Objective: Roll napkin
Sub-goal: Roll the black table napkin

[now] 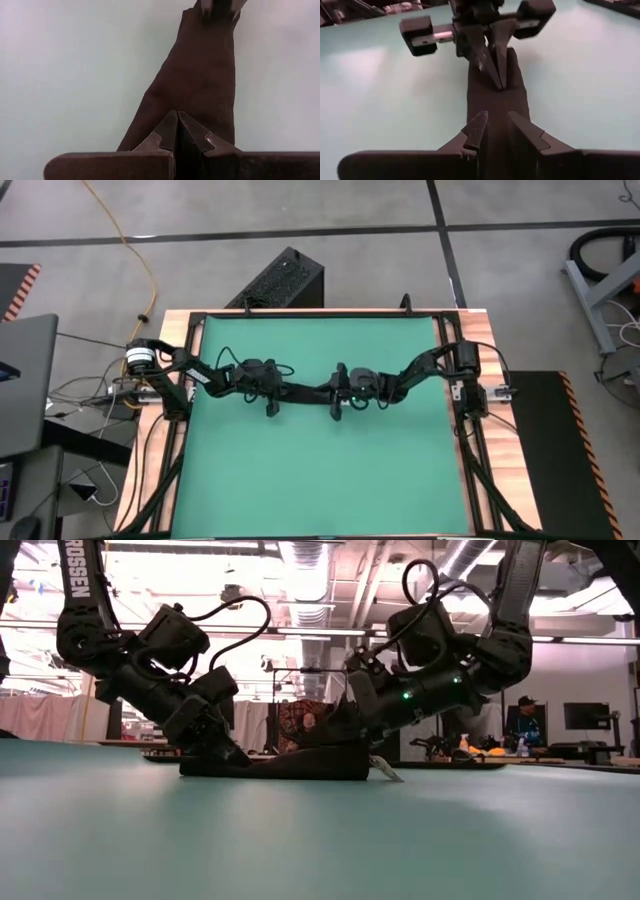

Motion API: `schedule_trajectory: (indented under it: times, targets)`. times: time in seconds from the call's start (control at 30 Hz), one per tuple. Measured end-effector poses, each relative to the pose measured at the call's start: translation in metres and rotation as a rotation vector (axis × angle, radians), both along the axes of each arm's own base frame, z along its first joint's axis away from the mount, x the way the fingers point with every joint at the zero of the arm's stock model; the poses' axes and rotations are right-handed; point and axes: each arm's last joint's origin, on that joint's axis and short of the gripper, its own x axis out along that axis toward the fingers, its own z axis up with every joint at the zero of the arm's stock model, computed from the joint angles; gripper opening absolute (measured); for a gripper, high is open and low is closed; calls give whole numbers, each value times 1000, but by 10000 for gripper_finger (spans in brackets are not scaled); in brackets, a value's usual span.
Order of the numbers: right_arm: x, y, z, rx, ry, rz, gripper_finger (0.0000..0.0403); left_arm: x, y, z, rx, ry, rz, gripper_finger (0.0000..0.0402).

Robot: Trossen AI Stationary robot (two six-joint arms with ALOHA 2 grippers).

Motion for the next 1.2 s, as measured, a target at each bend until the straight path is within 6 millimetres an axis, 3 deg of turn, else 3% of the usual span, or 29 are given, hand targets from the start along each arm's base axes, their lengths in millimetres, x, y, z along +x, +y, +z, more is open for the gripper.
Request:
schedule_trajectory:
  times: [0.67, 0.9, 1.2]
  targets:
    - [-7, -10, -14, -12, 167, -141, 98, 2, -3, 2, -34, -36, -57, 0]
    - [-7, -8, -15, -13, 178, -138, 98, 7, -7, 10, -55, -130, -66, 0]
    - [-9, -10, -19, -7, 226, -145, 98, 6, -9, 6, -59, -81, -75, 0]
